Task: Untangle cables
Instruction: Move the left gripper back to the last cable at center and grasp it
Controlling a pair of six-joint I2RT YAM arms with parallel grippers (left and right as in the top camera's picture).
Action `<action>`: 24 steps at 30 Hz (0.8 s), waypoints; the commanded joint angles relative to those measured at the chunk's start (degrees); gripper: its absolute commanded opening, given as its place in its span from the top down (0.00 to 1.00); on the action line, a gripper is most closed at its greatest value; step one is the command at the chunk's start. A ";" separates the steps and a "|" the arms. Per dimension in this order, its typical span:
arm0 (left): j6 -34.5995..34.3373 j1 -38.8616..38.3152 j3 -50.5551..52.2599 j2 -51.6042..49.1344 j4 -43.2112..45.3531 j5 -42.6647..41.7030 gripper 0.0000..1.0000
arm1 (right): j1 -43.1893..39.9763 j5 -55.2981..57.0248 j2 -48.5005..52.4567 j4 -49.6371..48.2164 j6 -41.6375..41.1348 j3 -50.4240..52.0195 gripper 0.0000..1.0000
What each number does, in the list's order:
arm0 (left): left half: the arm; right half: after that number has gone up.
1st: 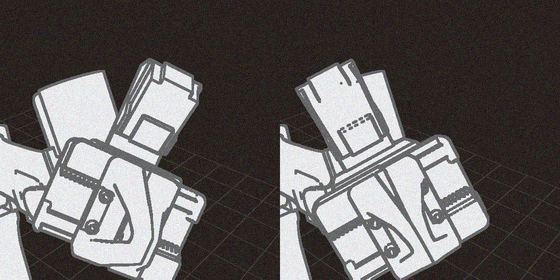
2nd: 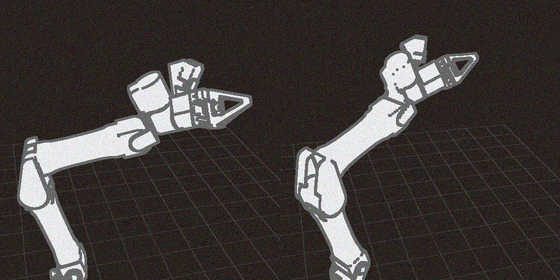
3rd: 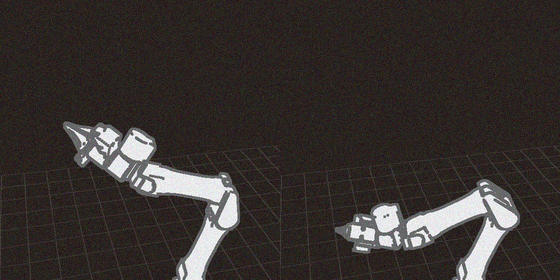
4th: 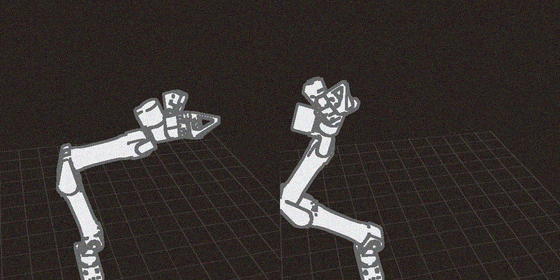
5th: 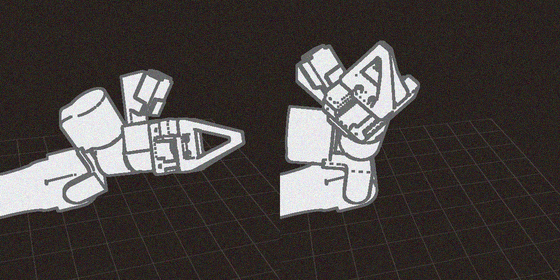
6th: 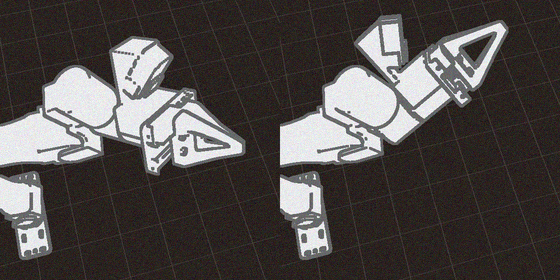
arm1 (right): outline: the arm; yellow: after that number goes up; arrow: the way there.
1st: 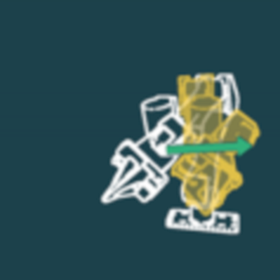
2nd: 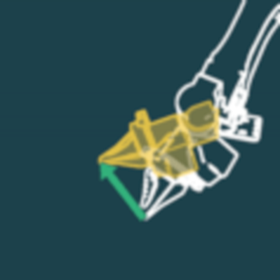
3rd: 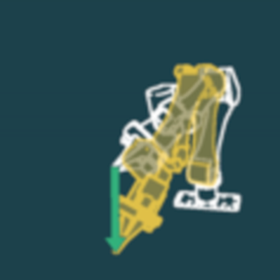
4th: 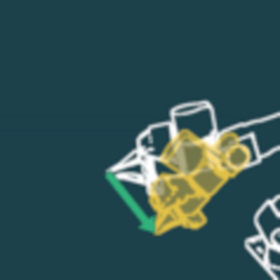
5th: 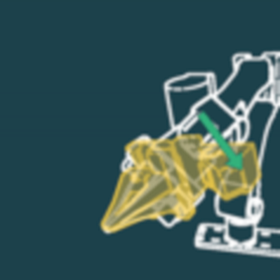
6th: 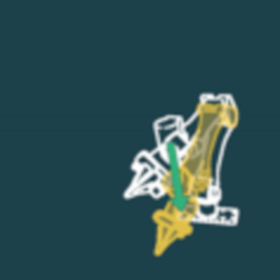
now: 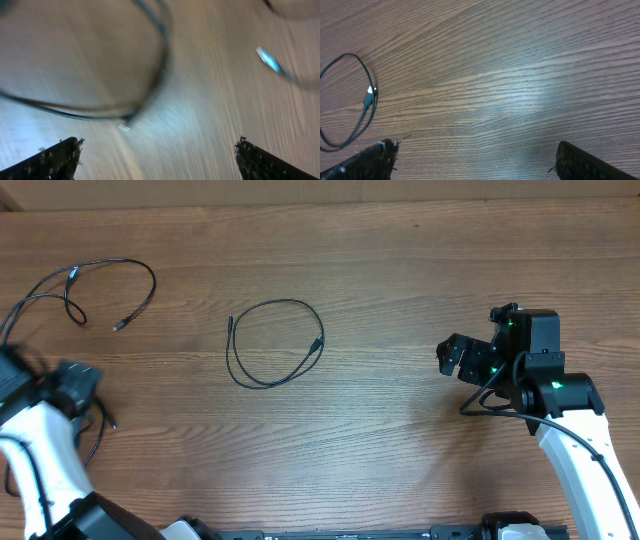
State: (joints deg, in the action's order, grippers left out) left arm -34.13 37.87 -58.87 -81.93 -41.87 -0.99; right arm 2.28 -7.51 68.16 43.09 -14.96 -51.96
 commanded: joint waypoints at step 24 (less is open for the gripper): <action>10.80 -44.89 0.24 -22.10 10.03 -0.98 0.00 | -0.09 -0.28 0.11 -0.33 0.15 0.42 0.00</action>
State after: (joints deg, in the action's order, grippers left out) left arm -24.77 -5.91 -58.85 -100.97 -32.42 -1.96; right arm 2.28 -7.53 68.16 43.09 -14.98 -51.96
